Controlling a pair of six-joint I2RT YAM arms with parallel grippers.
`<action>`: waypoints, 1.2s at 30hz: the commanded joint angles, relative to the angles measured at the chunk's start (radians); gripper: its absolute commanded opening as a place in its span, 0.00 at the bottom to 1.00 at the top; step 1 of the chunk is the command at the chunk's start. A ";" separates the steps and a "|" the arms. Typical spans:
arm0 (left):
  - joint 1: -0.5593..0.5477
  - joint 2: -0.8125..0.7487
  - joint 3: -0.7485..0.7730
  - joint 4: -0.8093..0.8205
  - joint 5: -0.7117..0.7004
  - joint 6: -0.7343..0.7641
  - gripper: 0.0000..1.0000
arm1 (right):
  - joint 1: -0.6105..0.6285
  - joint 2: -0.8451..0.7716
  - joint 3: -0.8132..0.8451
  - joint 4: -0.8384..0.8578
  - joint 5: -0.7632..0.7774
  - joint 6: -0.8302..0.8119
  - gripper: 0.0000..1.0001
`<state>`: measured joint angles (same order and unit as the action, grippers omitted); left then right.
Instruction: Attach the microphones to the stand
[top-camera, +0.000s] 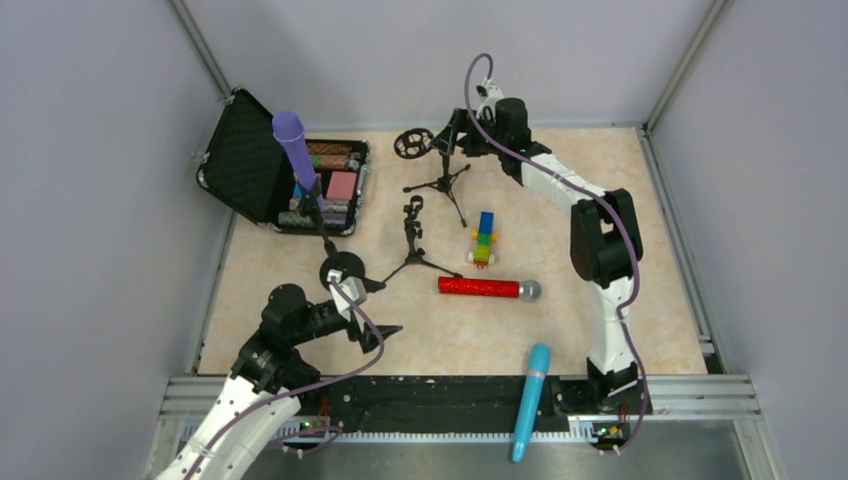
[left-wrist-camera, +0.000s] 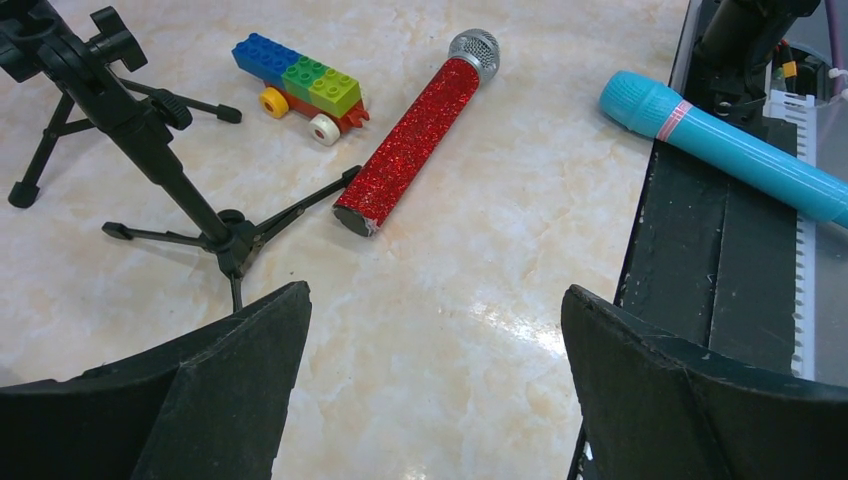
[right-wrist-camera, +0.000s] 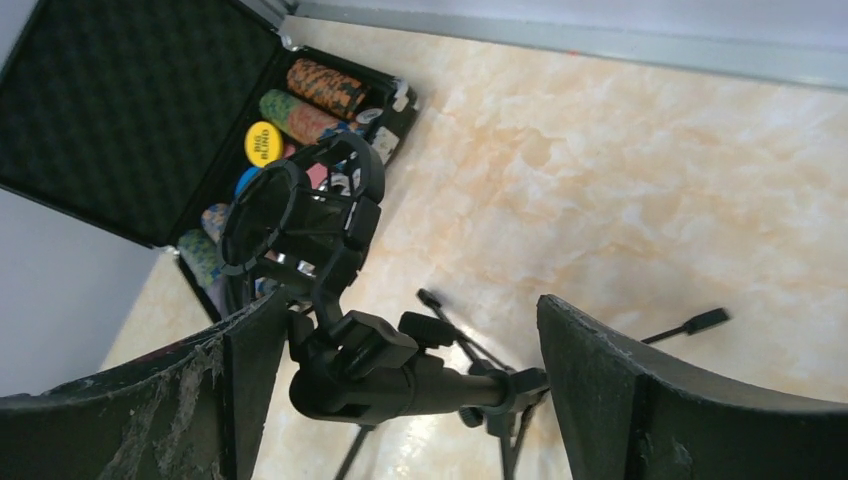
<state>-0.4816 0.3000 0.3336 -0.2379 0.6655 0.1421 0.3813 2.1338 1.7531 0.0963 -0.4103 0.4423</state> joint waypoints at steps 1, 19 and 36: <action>-0.004 -0.025 -0.013 0.033 0.010 0.028 0.99 | -0.007 0.039 0.076 0.001 -0.064 0.056 0.88; -0.004 -0.058 -0.022 0.019 -0.012 0.052 0.99 | -0.029 0.057 0.031 0.179 -0.231 0.199 0.00; -0.004 -0.072 -0.027 0.024 -0.032 0.046 0.99 | -0.028 -0.058 0.010 0.275 -0.241 0.270 0.00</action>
<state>-0.4816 0.2390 0.3161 -0.2409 0.6373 0.1825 0.3569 2.1944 1.7473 0.2932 -0.6350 0.6781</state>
